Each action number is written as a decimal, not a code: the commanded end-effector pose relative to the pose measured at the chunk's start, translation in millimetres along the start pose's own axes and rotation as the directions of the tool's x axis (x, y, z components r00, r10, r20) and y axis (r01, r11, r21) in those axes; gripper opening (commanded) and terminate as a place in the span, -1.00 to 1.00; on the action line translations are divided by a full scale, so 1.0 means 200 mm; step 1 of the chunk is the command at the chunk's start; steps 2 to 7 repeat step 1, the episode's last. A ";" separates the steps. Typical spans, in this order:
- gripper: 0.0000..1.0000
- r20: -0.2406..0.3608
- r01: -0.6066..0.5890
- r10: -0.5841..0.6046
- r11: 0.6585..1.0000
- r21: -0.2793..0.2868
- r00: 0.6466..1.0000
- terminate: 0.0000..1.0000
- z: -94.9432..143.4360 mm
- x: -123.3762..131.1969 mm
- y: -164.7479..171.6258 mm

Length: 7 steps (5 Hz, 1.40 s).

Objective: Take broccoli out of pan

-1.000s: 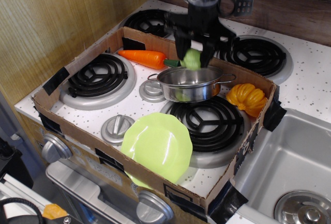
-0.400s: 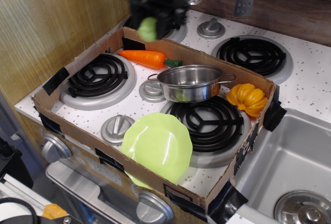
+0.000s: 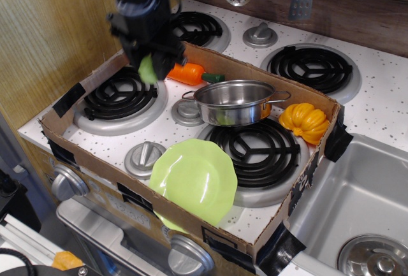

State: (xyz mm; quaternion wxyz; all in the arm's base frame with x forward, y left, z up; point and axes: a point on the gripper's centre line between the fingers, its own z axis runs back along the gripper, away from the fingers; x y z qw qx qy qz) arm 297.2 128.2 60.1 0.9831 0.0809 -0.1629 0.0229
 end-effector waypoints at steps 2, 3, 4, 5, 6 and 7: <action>1.00 0.073 -0.027 0.027 1.000 -0.001 0.997 1.00 -0.06 -0.04 0.05; 1.00 0.073 -0.027 0.027 1.000 -0.001 0.997 1.00 -0.06 -0.04 0.05; 1.00 0.073 -0.027 0.027 1.000 -0.001 0.997 1.00 -0.06 -0.04 0.05; 1.00 0.073 -0.027 0.027 1.000 -0.001 0.997 1.00 -0.06 -0.04 0.05; 1.00 0.073 -0.027 0.027 1.000 -0.001 0.997 1.00 -0.06 -0.04 0.05; 1.00 0.073 -0.027 0.027 1.000 -0.001 0.997 1.00 -0.06 -0.04 0.05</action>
